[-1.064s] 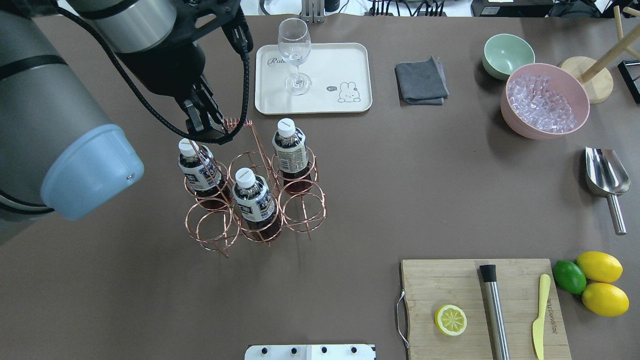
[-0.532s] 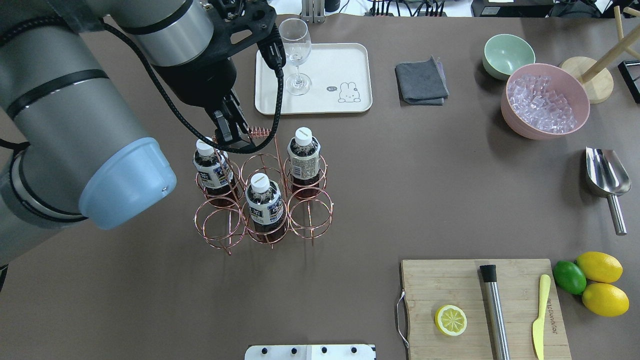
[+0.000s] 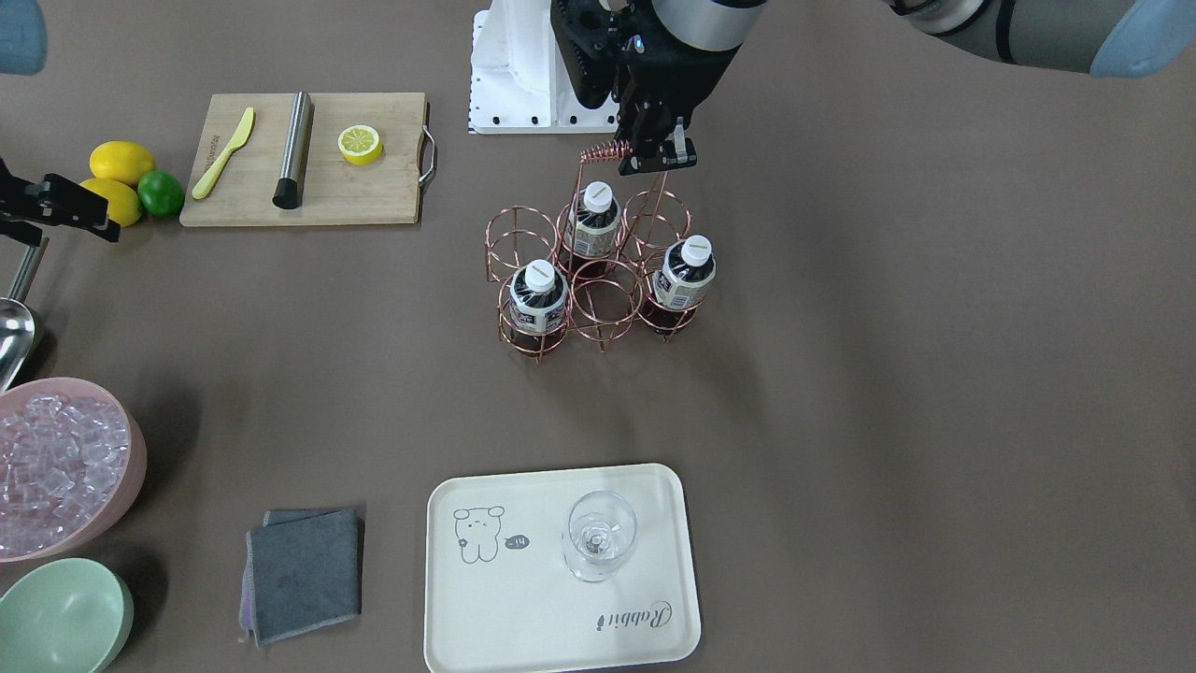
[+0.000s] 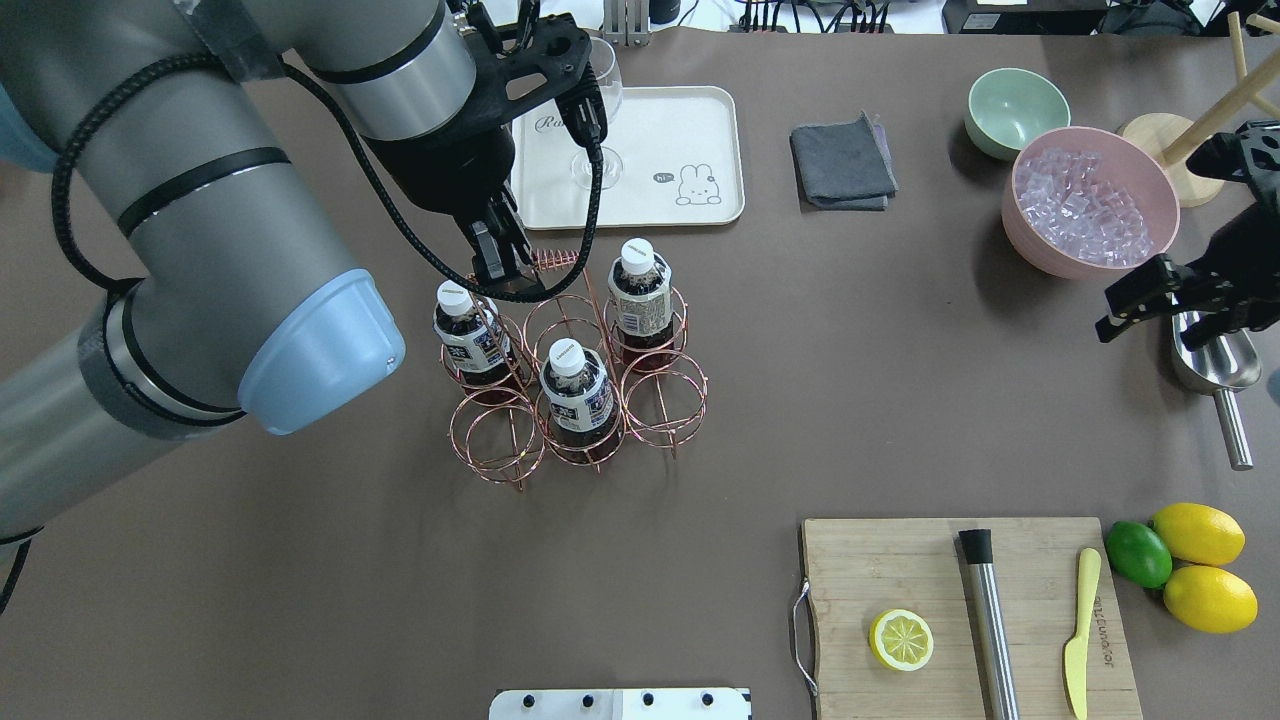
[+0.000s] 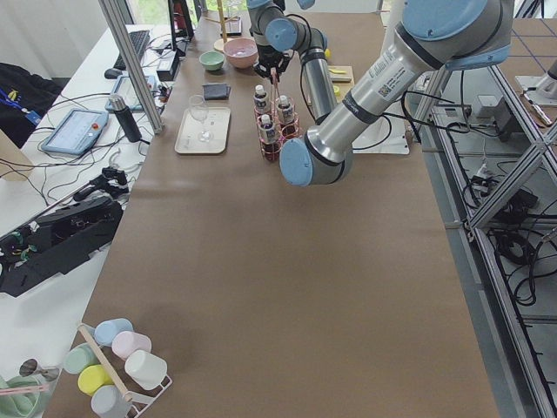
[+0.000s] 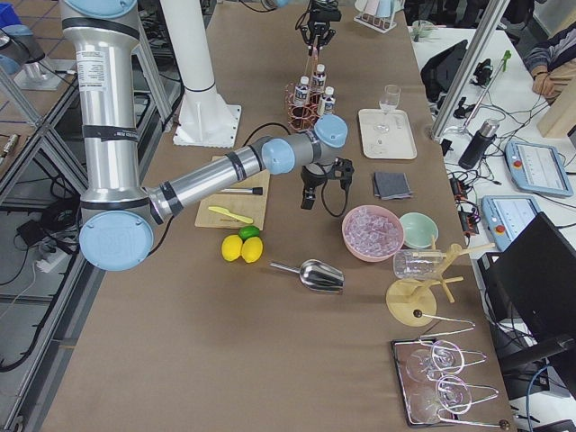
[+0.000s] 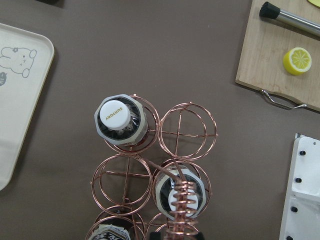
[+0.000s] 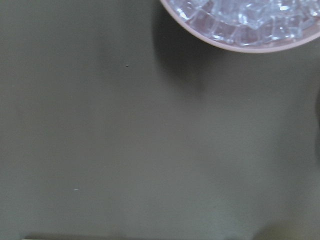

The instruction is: Take tea from basket to plate

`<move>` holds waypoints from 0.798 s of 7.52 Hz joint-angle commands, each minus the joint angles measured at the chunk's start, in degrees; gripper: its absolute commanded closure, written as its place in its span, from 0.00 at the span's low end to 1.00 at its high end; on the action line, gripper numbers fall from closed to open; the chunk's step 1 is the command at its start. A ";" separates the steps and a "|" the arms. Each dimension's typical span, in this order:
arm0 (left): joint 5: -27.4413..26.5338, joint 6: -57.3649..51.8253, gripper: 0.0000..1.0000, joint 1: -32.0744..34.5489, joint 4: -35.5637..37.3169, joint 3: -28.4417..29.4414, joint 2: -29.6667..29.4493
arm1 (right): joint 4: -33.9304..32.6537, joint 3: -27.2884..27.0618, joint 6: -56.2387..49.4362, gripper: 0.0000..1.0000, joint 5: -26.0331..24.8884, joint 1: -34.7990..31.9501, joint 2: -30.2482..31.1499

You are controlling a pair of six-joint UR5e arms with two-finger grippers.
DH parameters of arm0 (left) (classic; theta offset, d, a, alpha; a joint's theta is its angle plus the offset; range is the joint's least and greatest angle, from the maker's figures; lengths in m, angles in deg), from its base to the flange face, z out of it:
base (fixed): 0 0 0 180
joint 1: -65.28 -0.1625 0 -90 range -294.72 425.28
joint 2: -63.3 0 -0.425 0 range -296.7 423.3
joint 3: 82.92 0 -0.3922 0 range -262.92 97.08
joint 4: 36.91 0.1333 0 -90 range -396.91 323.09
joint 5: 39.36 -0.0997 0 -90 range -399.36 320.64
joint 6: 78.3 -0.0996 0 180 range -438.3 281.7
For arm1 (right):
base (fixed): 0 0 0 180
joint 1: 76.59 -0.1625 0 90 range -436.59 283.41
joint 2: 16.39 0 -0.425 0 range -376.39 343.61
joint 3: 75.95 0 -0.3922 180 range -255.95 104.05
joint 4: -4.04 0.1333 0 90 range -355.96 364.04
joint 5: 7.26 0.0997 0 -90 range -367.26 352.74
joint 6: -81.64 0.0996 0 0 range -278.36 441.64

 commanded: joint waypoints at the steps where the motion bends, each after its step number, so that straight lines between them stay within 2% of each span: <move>1: -0.01 -0.16 1.00 -0.58 -1.71 0.96 0.37 | -0.86 0.47 17.52 0.00 1.47 5.02 -9.28; 2: -0.01 -0.08 1.00 -0.58 -1.81 0.96 0.37 | -0.52 0.56 28.56 0.00 4.44 8.34 -11.42; 6: -0.01 -0.07 1.00 -0.49 -1.72 0.61 0.55 | -1.74 5.38 40.15 0.00 4.39 14.34 -27.13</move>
